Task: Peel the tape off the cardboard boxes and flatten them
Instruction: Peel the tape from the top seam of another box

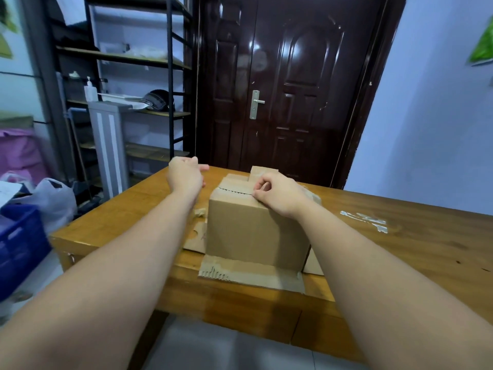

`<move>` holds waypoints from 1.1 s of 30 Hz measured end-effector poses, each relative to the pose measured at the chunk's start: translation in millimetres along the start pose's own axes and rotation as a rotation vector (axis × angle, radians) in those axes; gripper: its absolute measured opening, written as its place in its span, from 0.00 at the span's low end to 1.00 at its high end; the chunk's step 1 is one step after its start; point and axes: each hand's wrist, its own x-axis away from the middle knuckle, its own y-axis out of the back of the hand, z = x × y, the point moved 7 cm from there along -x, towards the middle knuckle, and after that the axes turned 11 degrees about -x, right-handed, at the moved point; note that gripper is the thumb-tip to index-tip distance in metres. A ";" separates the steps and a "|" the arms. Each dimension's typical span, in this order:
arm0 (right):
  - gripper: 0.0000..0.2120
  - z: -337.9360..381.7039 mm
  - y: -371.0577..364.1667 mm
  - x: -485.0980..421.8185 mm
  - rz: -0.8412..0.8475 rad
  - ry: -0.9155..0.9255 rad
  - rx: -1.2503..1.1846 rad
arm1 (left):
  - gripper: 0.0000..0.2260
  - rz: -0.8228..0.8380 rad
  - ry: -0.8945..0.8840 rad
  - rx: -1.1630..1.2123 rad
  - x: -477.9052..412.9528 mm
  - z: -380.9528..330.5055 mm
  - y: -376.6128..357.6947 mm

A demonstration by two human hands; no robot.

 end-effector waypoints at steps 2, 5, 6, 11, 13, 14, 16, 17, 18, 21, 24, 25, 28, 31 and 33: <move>0.04 0.1 0.2 -0.9 0.000 0.001 0.008 | 0.19 0.014 -0.120 -0.265 -2.0 12.5 2.3; 0.05 1.4 -1.0 -1.7 0.006 0.012 0.014 | 0.23 0.061 -0.188 -0.518 -8.6 35.2 -4.1; 0.06 1.5 -1.2 -1.4 0.007 0.012 0.016 | 0.21 0.064 -0.196 -0.586 -12.7 41.6 -6.1; 0.07 0.9 -1.1 -2.1 0.001 0.016 0.025 | 0.15 0.029 -0.239 -0.677 -28.0 62.1 -2.4; 0.06 0.2 -1.5 -3.2 0.002 0.021 0.028 | 0.17 0.029 -0.265 -0.724 -32.6 72.6 1.0; 0.06 -0.2 -1.7 -3.8 0.002 0.021 0.027 | 0.16 0.050 -0.271 -0.754 -34.1 79.1 0.4; 0.06 -1.8 -1.6 -5.0 0.001 0.013 0.022 | 0.16 0.130 -0.240 -0.822 -33.8 95.5 -5.4; 0.06 -2.0 -1.6 -5.5 0.002 0.010 0.019 | 0.16 0.181 -0.213 -0.859 -33.4 105.6 -9.5; 0.06 -2.4 -1.5 -5.9 0.005 0.009 0.017 | 0.17 0.216 -0.196 -0.900 -32.3 113.0 -13.2; 0.06 -1.7 -0.8 -6.4 0.010 0.019 0.014 | 0.17 0.227 -0.223 -1.009 -33.4 123.2 -19.2; 0.06 -1.7 -1.5 -6.5 0.008 0.028 0.015 | 0.24 0.245 -0.247 -1.065 -30.2 125.2 -23.3; 0.06 -2.2 -1.8 -6.7 0.009 0.027 0.013 | 0.24 0.255 -0.240 -1.039 -28.9 125.0 -24.5; 0.06 -4.0 -2.2 -7.7 0.007 0.016 0.005 | 0.17 0.244 -0.271 -0.994 -24.4 117.8 -26.5; 0.05 -4.3 -2.7 -7.6 0.009 0.016 0.003 | 0.04 0.217 -0.374 -0.870 -20.4 104.1 -34.9; 0.05 -4.2 -3.0 -7.4 0.012 0.018 0.001 | 0.02 0.175 -0.390 -0.751 -20.5 95.3 -40.1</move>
